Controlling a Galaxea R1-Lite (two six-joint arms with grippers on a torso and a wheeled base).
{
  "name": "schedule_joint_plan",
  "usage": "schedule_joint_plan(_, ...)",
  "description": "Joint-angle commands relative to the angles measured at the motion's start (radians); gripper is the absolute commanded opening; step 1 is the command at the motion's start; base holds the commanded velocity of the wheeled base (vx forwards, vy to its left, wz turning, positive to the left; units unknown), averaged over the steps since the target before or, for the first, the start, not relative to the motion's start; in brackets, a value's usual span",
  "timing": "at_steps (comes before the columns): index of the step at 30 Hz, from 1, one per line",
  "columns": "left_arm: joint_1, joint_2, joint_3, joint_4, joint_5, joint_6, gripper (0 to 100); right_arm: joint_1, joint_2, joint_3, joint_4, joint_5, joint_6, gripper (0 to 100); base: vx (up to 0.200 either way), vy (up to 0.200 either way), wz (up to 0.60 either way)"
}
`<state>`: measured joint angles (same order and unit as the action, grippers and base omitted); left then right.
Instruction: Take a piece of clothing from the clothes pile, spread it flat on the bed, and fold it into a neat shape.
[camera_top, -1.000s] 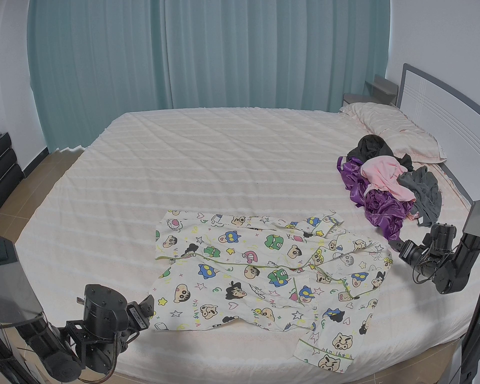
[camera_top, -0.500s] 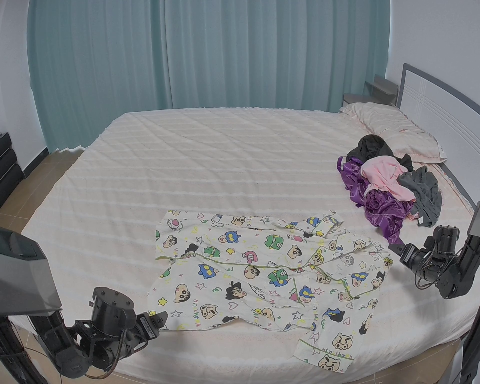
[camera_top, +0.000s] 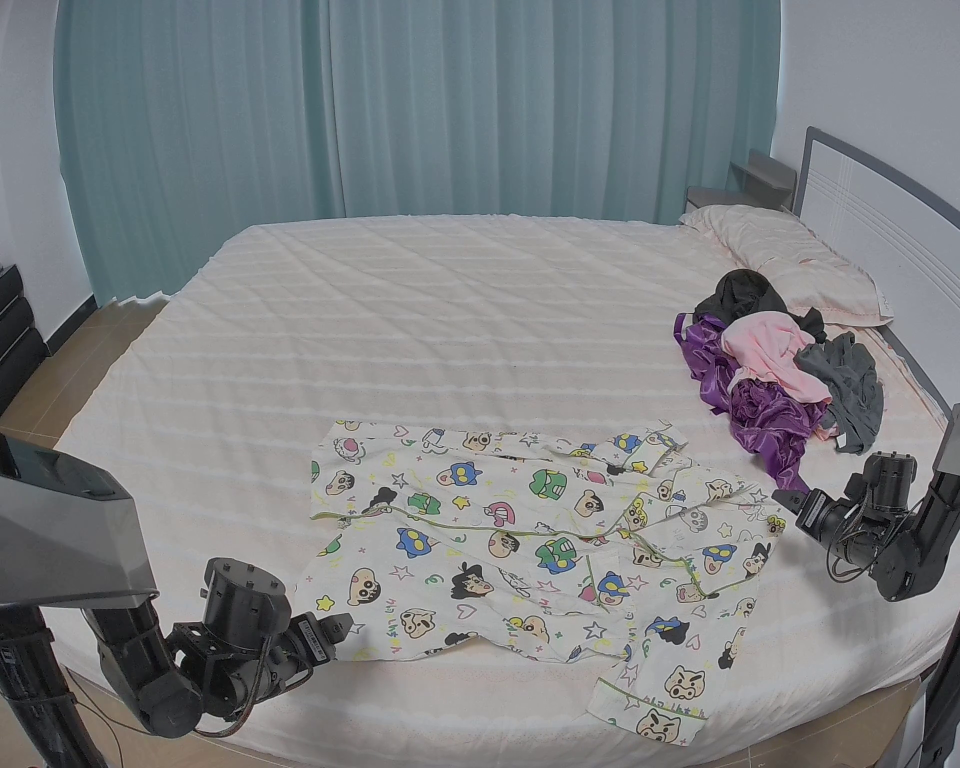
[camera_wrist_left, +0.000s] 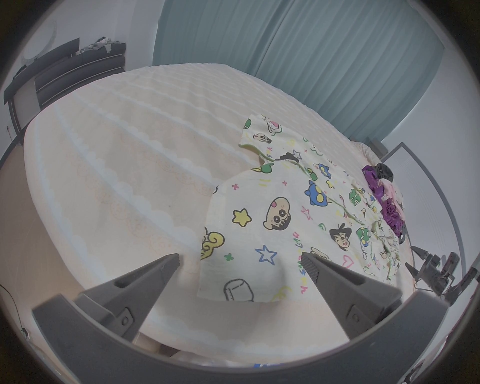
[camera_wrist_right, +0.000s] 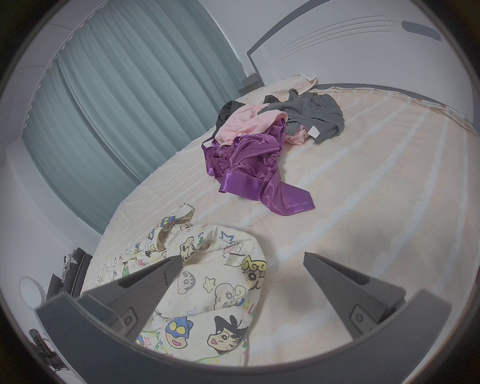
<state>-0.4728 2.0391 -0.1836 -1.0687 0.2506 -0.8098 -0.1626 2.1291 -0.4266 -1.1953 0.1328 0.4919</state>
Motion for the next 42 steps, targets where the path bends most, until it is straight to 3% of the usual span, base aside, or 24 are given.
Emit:
schedule_joint_plan(1, 0.002, 0.072, -0.027, -0.005, -0.001, 0.006, 100, 0.001, 0.002, 0.000, -0.001, 0.001, 0.000, 100, 0.000, 0.000, 0.00)
schedule_joint_plan(5, 0.003, 0.102, -0.034, -0.005, -0.001, 0.009, 100, 0.001, 0.002, -0.001, -0.001, 0.001, 0.000, 100, 0.000, 0.000, 0.00)
schedule_joint_plan(6, 0.003, 0.113, -0.037, -0.007, 0.001, 0.012, 0, 0.001, 0.002, -0.001, -0.001, 0.001, 0.000, 100, 0.000, 0.000, 0.00)
schedule_joint_plan(17, 0.112, 0.055, -0.102, 0.003, 0.010, 0.050, 0, 0.003, 0.005, -0.001, -0.001, 0.001, 0.000, 100, 0.000, 0.000, 0.00)
schedule_joint_plan(27, 0.243, 0.009, -0.165, 0.019, 0.010, 0.230, 0, 0.005, 0.006, -0.001, -0.001, 0.001, 0.002, 100, 0.000, 0.000, 0.00)
schedule_joint_plan(32, 0.246, -0.022, -0.195, 0.029, 0.010, 0.253, 0, 0.003, 0.008, -0.004, -0.001, 0.001, 0.000, 100, 0.000, 0.000, 0.00)
schedule_joint_plan(38, 0.214, -0.108, -0.309, 0.260, 0.004, 0.273, 0, 0.003, 0.009, -0.009, -0.001, -0.001, 0.002, 100, 0.000, 0.000, 0.00)
schedule_joint_plan(42, 0.206, -0.103, -0.362, 0.309, 0.004, 0.270, 0, 0.003, 0.008, -0.008, -0.001, -0.001, 0.002, 100, 0.000, 0.000, 0.00)
